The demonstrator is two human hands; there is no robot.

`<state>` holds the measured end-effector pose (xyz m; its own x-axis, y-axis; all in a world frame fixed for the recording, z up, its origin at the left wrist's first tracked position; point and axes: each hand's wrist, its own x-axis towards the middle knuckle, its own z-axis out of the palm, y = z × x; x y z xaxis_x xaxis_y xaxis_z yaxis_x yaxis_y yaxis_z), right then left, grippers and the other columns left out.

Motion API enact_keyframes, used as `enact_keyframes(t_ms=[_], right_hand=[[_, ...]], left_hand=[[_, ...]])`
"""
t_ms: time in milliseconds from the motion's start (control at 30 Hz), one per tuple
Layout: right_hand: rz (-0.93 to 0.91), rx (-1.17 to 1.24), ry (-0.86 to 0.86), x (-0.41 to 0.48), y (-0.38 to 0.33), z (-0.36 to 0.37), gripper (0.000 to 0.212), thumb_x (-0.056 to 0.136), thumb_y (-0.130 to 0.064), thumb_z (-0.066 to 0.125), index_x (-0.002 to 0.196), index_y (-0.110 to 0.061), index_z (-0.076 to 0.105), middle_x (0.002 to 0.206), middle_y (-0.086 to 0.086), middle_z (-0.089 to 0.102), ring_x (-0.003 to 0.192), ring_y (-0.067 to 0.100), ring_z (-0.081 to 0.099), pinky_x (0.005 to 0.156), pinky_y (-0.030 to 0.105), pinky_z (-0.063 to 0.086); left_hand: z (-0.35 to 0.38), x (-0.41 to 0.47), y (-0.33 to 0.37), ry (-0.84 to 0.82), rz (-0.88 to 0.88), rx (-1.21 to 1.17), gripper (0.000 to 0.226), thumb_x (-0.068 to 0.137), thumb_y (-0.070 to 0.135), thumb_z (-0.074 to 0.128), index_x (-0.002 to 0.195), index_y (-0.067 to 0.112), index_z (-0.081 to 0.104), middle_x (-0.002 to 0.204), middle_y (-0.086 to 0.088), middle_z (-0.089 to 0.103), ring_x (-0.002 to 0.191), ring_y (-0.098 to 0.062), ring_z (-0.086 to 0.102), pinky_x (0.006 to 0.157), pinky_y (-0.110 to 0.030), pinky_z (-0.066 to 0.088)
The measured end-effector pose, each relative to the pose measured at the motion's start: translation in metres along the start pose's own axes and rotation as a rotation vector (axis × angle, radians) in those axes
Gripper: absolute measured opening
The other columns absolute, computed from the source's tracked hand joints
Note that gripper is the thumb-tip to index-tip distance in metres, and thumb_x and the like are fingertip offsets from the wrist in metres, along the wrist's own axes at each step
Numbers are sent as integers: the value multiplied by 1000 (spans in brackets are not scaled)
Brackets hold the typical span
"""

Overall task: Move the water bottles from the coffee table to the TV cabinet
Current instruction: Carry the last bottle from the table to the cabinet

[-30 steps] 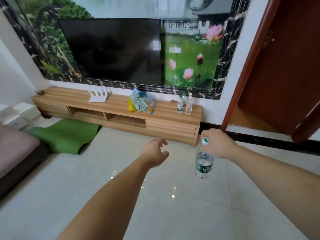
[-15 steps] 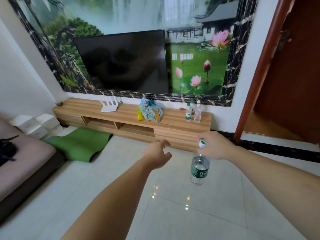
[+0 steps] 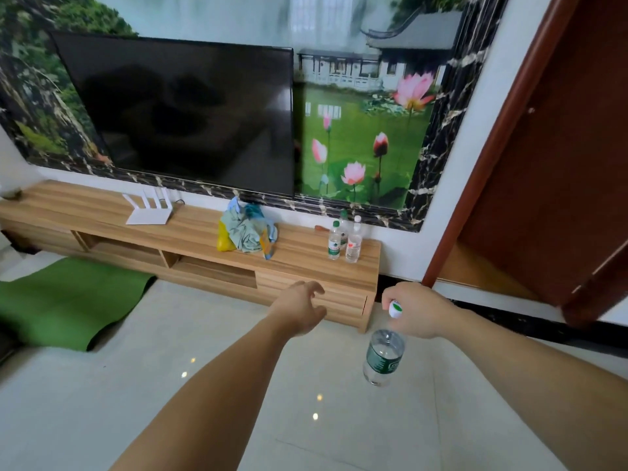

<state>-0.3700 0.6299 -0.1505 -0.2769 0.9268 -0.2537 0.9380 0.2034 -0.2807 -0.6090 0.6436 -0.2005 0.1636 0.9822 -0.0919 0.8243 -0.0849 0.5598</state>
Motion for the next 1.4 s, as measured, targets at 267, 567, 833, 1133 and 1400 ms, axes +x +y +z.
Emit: enact_keyframes(t_ms=[267,567,833,1133,1400], right_hand=[[115,21,21,73,32,-25,14,73,-23,64,74,-33,54,87,-11,49,83,15,56,71,32,52],[132,114,56,183,101,-44,20,67,-36,70,81,-26,60,83,-10,55,81,14,57,67,31,51],[112,187,31,299,159,-68,18,72,-25,72,85,-22,62,92,0,62,86,20,59,73,33,52],[39,161,26,413,179,-106,11,71,-19,67,79,-13,61,85,4,57,84,25,59,72,37,48],[78,-3,-65,508,196,-143,29,77,-30,64,100,-11,62,93,5,57,88,26,57,73,39,49]], left_hand=[[-4,114,5,-79,69,5,42,81,30,59,122,25,55,122,-4,58,107,-23,56,88,-29,43],[1,229,18,-129,48,63,42,81,30,58,122,26,54,124,-3,57,112,-23,54,93,-31,43],[-5,331,26,-105,-31,121,41,81,30,58,122,26,55,122,-5,58,108,-23,56,90,-32,45],[-4,435,9,-129,-46,94,42,81,31,57,123,26,54,120,-4,57,103,-22,56,83,-31,46],[-23,566,-14,-110,-29,53,43,81,33,57,124,26,54,124,-5,56,108,-25,56,88,-31,43]])
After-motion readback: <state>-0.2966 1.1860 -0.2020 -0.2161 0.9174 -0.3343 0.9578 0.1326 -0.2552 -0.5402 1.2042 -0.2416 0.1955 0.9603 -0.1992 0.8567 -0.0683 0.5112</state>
